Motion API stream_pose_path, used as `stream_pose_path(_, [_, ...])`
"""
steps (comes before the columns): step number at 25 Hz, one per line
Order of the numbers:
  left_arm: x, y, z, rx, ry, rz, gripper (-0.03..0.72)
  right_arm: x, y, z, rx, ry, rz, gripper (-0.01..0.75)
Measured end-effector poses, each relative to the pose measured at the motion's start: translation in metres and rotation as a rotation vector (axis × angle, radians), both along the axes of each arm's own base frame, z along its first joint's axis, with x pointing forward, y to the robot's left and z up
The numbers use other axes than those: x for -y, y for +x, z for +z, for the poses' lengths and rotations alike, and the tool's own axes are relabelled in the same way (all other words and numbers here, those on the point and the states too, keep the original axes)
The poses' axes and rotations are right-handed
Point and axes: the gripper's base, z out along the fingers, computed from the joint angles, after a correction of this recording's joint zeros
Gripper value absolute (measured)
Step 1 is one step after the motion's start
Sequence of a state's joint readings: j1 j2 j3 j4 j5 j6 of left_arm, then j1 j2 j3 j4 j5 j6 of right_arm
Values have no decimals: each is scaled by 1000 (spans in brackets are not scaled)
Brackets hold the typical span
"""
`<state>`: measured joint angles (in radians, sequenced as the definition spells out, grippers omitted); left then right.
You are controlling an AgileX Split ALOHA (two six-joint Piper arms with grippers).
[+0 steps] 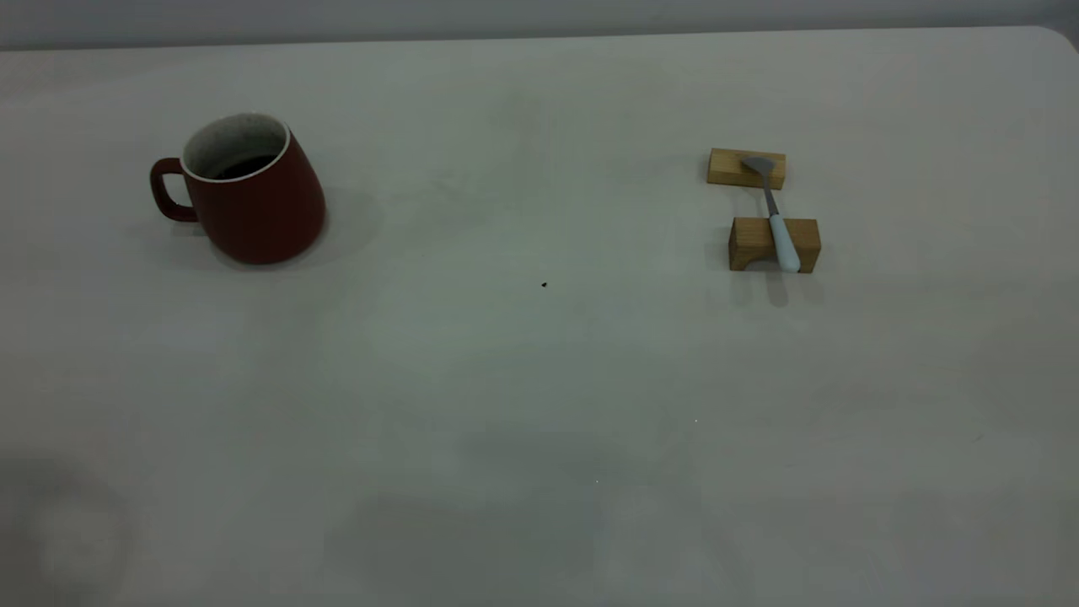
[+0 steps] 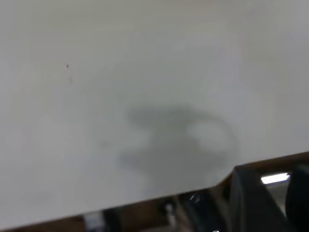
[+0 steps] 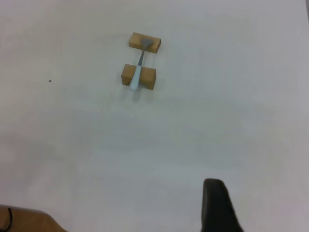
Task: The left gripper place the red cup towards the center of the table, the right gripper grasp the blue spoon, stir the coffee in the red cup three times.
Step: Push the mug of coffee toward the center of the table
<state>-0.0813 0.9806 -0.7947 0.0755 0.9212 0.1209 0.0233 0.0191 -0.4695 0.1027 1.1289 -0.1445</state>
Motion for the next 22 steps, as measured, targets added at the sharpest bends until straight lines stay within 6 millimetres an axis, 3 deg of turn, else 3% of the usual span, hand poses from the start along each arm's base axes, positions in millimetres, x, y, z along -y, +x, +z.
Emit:
stream_pose_path(3, [4, 50, -9, -87, 49, -91, 316, 0, 0, 0, 0, 0, 0, 489])
stream_pose_path(6, [6, 97, -25, -162, 102, -196, 452, 0, 0, 0, 0, 0, 0, 489])
stream_pose_path(9, [7, 139, -47, -236, 156, -288, 604, 0, 0, 0, 0, 0, 0, 489])
stream_pose_path(11, [7, 168, -71, -301, 196, -349, 664, 0, 0, 0, 0, 0, 0, 489])
stream_pose_path(16, [9, 218, -113, -390, 268, -577, 675, 0, 0, 0, 0, 0, 0, 489])
stream_pose_path(22, [12, 248, -154, -416, 312, -787, 666, 0, 0, 0, 0, 0, 0, 489])
